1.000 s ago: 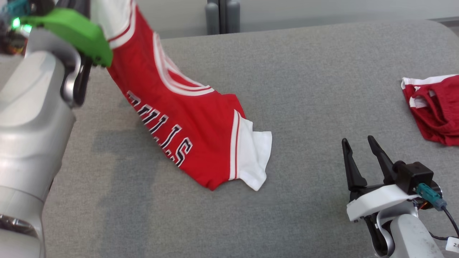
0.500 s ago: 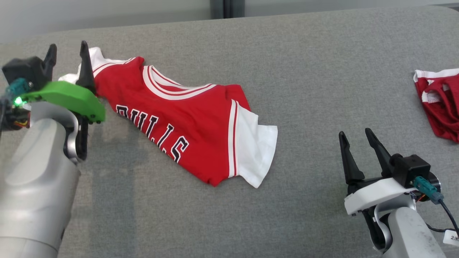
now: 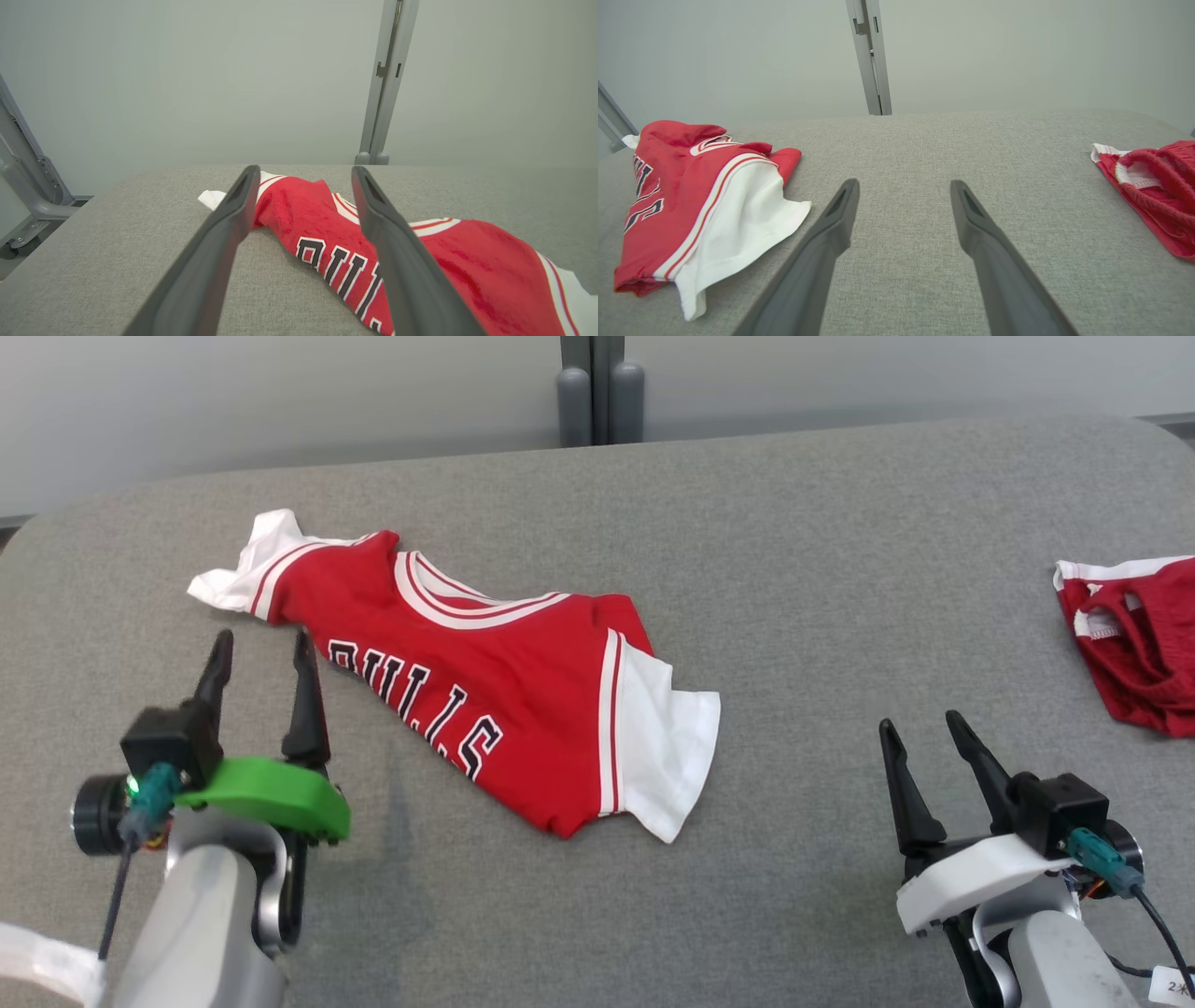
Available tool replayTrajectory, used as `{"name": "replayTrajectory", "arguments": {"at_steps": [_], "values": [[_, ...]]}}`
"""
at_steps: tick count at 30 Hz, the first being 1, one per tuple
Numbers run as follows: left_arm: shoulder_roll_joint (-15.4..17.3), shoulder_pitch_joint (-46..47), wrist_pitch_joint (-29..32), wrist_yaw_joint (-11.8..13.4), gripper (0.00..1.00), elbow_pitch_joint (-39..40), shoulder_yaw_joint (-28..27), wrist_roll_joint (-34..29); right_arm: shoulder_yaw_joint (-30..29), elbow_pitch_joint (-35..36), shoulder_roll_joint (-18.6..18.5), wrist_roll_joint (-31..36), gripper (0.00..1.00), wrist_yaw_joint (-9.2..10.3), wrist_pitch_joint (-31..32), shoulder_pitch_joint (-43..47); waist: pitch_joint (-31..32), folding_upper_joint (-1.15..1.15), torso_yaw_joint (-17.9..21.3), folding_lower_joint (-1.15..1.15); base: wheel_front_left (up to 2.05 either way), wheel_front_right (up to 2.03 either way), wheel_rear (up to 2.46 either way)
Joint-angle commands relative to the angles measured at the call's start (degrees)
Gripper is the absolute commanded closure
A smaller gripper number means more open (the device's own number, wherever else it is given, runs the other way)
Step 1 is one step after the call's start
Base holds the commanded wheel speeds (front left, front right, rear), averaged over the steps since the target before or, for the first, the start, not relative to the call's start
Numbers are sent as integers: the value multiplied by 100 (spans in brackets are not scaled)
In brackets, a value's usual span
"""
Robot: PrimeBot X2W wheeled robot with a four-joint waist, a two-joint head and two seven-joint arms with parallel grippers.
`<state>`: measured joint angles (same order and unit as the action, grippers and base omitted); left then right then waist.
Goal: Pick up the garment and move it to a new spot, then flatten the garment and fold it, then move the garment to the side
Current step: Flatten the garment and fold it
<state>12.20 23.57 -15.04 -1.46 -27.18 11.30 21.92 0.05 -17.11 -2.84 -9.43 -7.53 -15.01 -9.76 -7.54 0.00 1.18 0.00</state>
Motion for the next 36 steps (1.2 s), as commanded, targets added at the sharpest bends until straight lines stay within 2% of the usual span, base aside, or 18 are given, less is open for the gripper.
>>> {"name": "replayTrajectory", "arguments": {"at_steps": [1,11,18,24,28,31,36], "values": [[-72,-325,-16,-62,0,184,-70,-170,-10,-17,-20,24,0,9,-23,110,142,0,10,0,0,0,0],[-711,-2010,-16,-301,0,1150,-558,-955,30,-84,-19,16,0,9,-23,430,293,0,-19,0,0,0,0],[-881,-2162,-17,-411,0,1265,-639,-1124,53,-106,-21,63,0,9,-23,353,201,0,-109,0,0,0,0],[-917,-1971,-16,-494,0,1242,-546,-1182,339,-273,-20,317,0,9,-23,-71,28,0,-290,0,0,0,0],[-922,-1842,-17,-520,0,1224,-397,-1074,776,-772,-48,545,0,9,-23,-702,-150,0,-491,0,0,0,0],[-919,-1759,-17,-537,0,1175,-270,-1007,1162,-1542,-74,673,0,9,-15,-1289,-249,0,-650,0,0,0,0],[-919,-1710,-17,-543,0,1110,-153,-936,1553,-2652,-70,763,0,9,391,-2262,-341,0,-849,0,0,0,0]]}}
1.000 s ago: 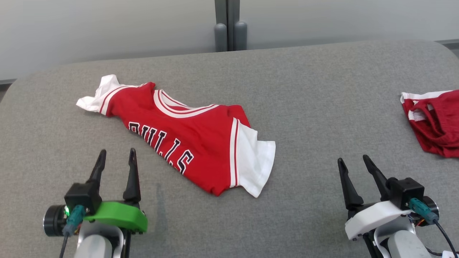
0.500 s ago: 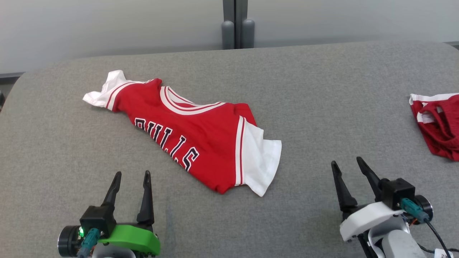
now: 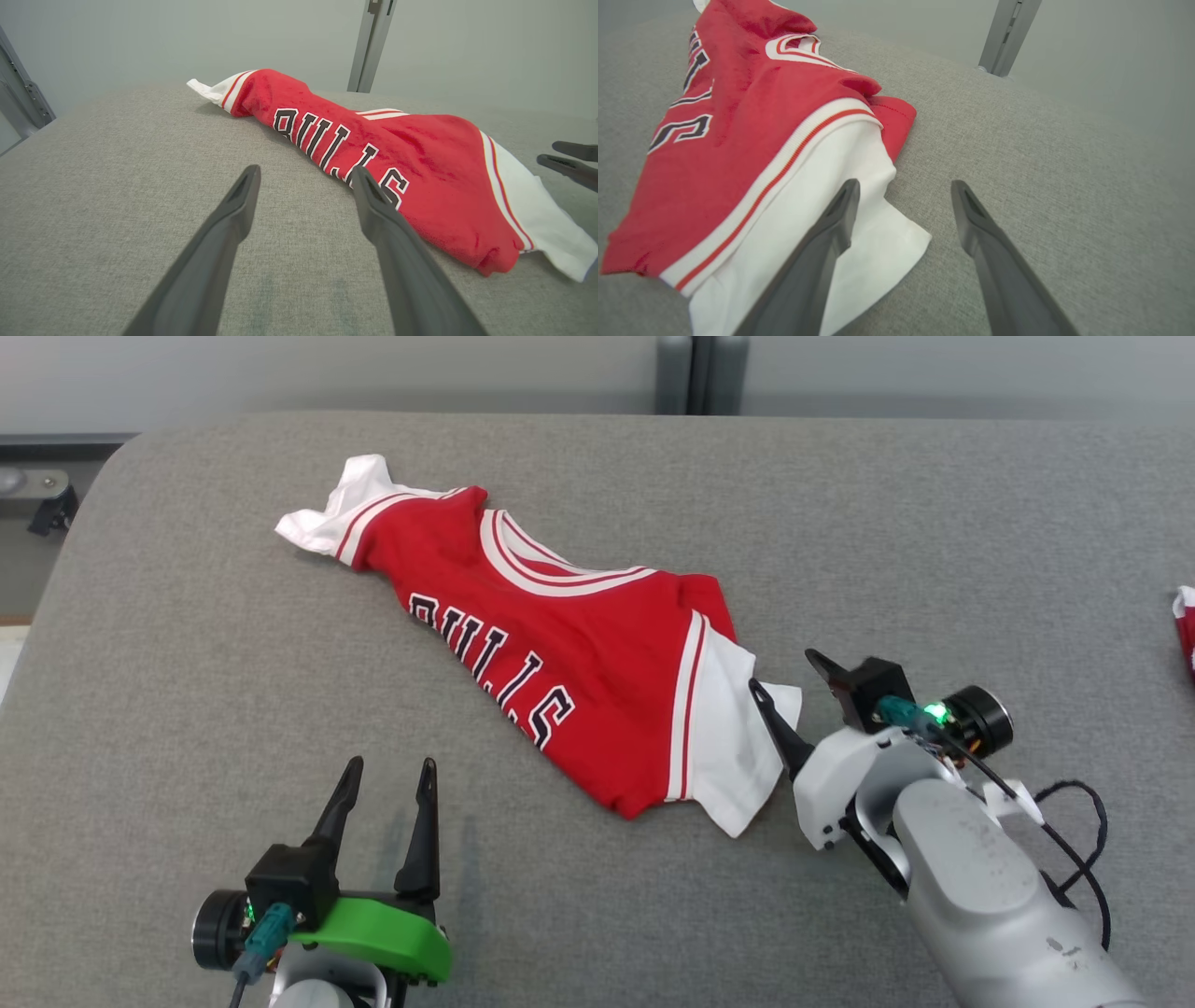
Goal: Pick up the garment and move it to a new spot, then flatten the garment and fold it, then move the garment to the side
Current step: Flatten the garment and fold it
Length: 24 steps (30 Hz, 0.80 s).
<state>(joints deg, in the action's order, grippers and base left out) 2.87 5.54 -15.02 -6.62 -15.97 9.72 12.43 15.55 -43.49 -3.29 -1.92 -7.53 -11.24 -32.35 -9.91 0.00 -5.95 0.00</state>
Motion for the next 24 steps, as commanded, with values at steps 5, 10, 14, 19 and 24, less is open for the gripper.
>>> {"name": "replayTrajectory", "arguments": {"at_steps": [5,10,14,19,24], "values": [[13,93,-19,-24,0,-56,72,80,410,-939,-24,58,0,9,564,-678,-121,0,-249,0,0,0,0],[12,72,-18,-16,0,-62,114,116,685,-1540,-89,-37,0,9,817,-942,-124,0,-289,0,0,0,0],[12,93,-18,-4,0,-24,167,151,778,-2029,-148,-161,0,13,1068,-884,-157,0,-295,0,0,0,0],[12,121,-19,-12,0,32,251,196,807,-2386,-294,-328,0,30,1067,-765,-233,0,-247,0,0,0,0],[13,133,-18,-21,0,72,315,221,849,-2505,-445,-386,0,46,896,-810,-264,0,-183,0,0,0,0]]}}
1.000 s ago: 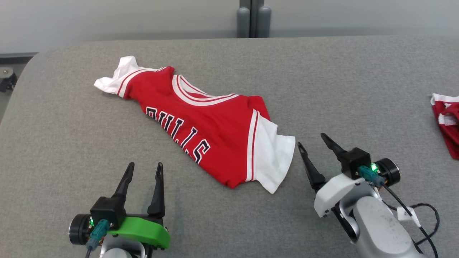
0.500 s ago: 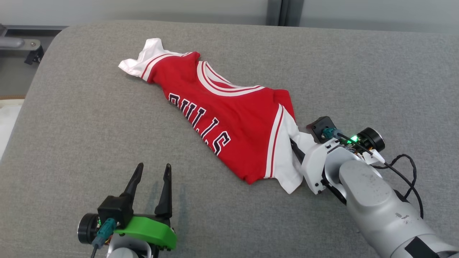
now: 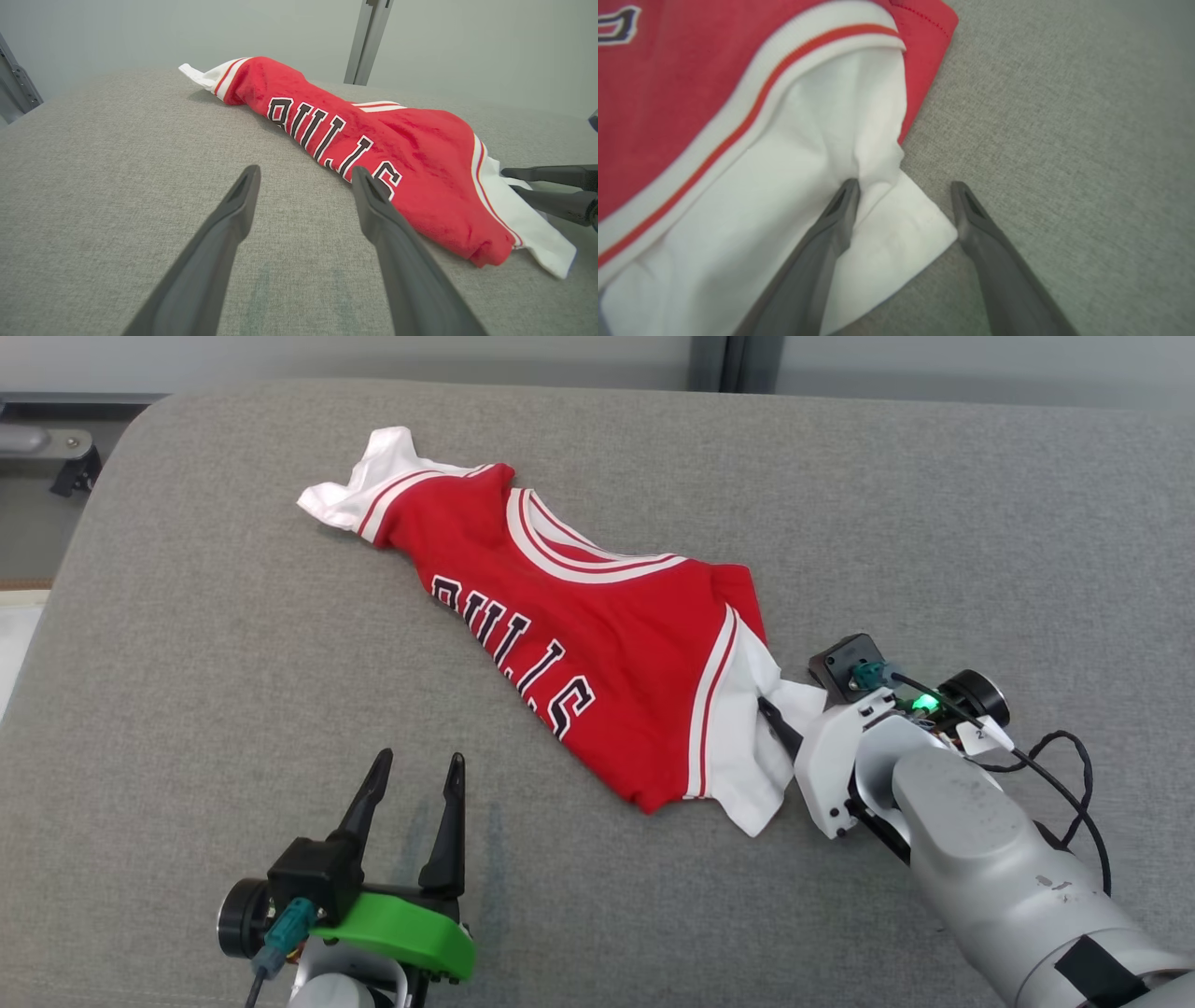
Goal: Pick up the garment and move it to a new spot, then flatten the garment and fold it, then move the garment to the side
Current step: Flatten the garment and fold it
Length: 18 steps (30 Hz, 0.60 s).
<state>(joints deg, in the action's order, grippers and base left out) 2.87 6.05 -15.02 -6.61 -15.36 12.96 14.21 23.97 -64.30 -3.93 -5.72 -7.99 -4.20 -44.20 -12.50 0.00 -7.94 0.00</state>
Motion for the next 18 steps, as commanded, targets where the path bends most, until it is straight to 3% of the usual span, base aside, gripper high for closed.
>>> {"name": "replayTrajectory", "arguments": {"at_steps": [1,5,6,7,8,10,14,18], "values": [[13,89,-18,-23,0,13,-6,44,22,-458,-395,-6,0,92,189,371,-6,0,29,0,0,0,0],[13,94,-18,-26,0,18,-1,44,124,-597,-385,29,0,93,202,430,16,0,59,0,0,0,0],[13,95,-18,-27,0,17,0,39,157,-630,-360,7,4,92,219,452,24,0,61,0,0,0,0],[13,98,-18,-28,0,18,-1,33,199,-647,-333,-10,18,91,232,473,28,0,61,0,0,0,0],[13,107,-18,-30,0,21,-2,20,244,-660,-294,-41,60,78,272,493,29,0,62,0,0,0,0],[12,119,-18,-34,0,27,-12,6,319,-647,-230,-98,100,61,282,491,33,0,64,0,0,0,0],[12,114,-19,-33,0,29,-43,-1,434,-550,-184,-256,100,56,128,457,52,0,69,0,0,0,0],[12,70,-18,-33,0,15,-73,-15,472,-150,-124,-537,100,56,-402,257,94,0,87,0,0,0,0]]}}
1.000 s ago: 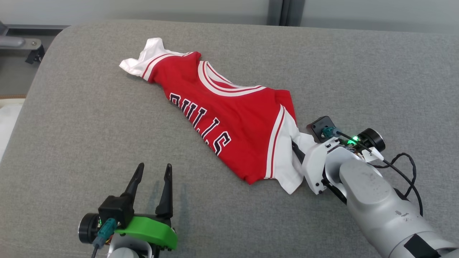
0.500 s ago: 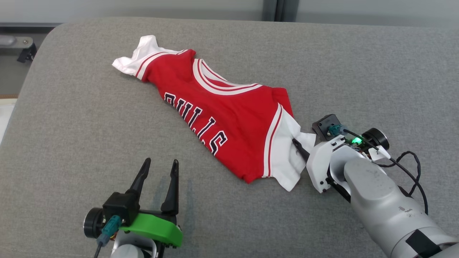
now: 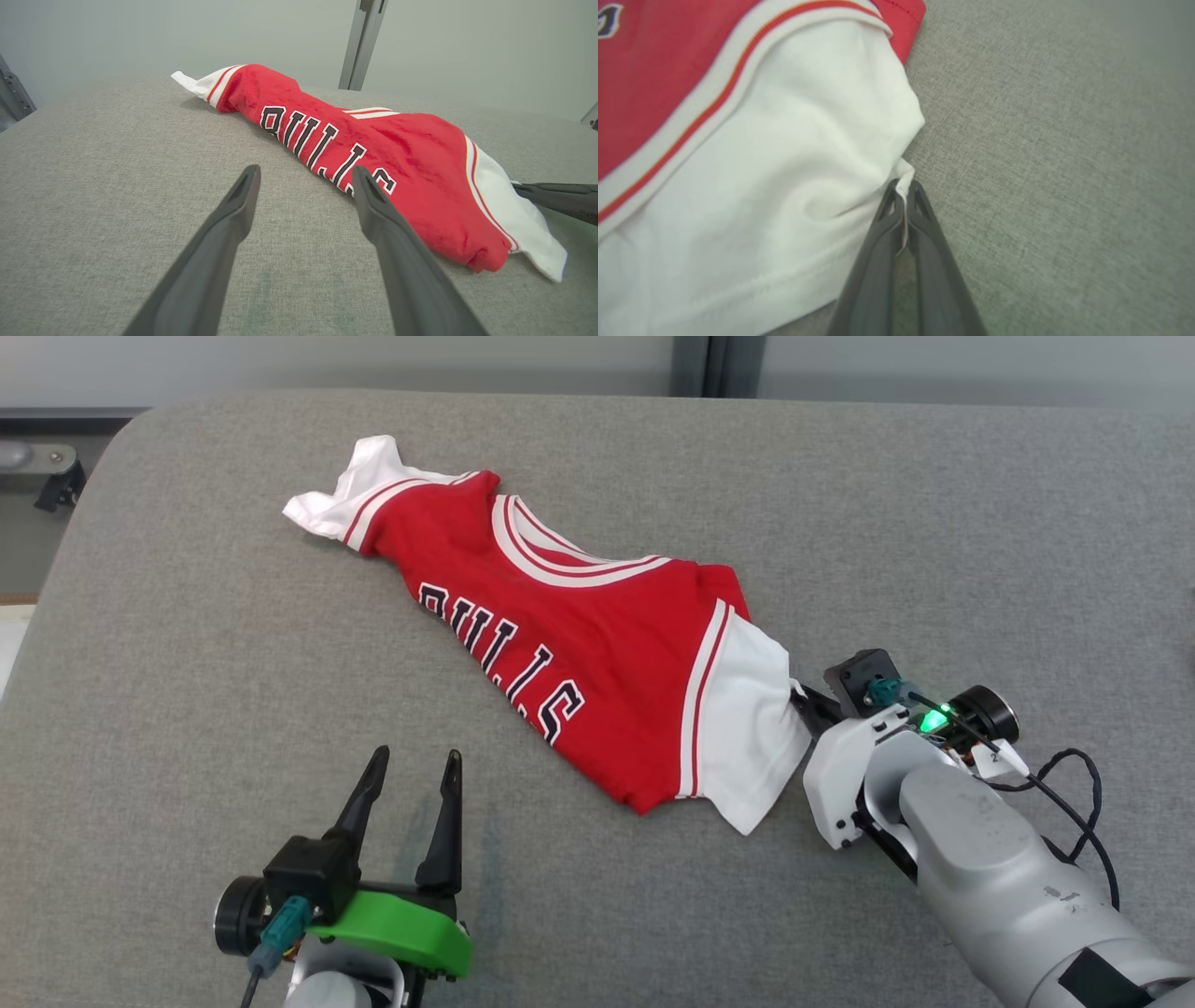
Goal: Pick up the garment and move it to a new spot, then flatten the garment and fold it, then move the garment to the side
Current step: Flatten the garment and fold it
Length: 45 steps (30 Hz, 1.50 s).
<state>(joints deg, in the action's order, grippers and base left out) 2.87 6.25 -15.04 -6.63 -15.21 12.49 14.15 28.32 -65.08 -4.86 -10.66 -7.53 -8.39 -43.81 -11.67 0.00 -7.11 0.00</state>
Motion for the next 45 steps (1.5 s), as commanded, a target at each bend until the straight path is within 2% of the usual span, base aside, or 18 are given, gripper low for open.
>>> {"name": "replayTrajectory", "arguments": {"at_steps": [1,6,14,18,22,25,28,33,36,40,45], "values": [[14,44,-17,-32,0,1,-35,-12,62,59,-12,-122,100,10,-132,155,23,0,9,0,0,0,0],[13,-6,-18,-36,0,10,-69,-32,312,937,91,-709,100,10,-562,-147,128,0,53,0,0,0,0],[14,-41,-17,-35,0,12,-55,-10,1130,2853,168,-1797,100,10,-667,-752,275,0,2,0,0,0,0],[13,-60,-18,-32,0,-27,-39,6,1729,3491,180,-2224,100,10,-674,-1287,321,0,-116,0,0,0,0],[13,-71,-18,-40,0,-101,10,41,2015,3926,179,-2795,100,10,-680,-1954,365,0,-283,0,0,0,0],[13,-92,-18,-42,0,-177,106,73,1683,4102,178,-2837,100,10,-683,-2517,422,0,-432,0,0,0,0],[13,-105,-17,-47,0,-264,247,101,924,4046,179,-2768,100,10,-682,-2989,468,0,-593,0,0,0,0],[13,-99,-17,-2,0,-295,293,142,-113,3290,180,-2408,100,10,-676,-3286,488,0,-613,0,0,0,0],[13,-54,-18,9,0,-249,191,84,-497,2635,177,-1795,100,10,-678,-3143,428,0,-455,0,0,0,0],[13,24,-17,-14,0,-210,79,-16,-1314,1706,160,-534,100,10,-679,-2671,336,0,-174,0,0,0,0],[14,89,-17,-40,0,-192,100,-77,-2214,1228,-217,567,100,10,-679,-1669,273,0,77,0,0,0,0]]}}
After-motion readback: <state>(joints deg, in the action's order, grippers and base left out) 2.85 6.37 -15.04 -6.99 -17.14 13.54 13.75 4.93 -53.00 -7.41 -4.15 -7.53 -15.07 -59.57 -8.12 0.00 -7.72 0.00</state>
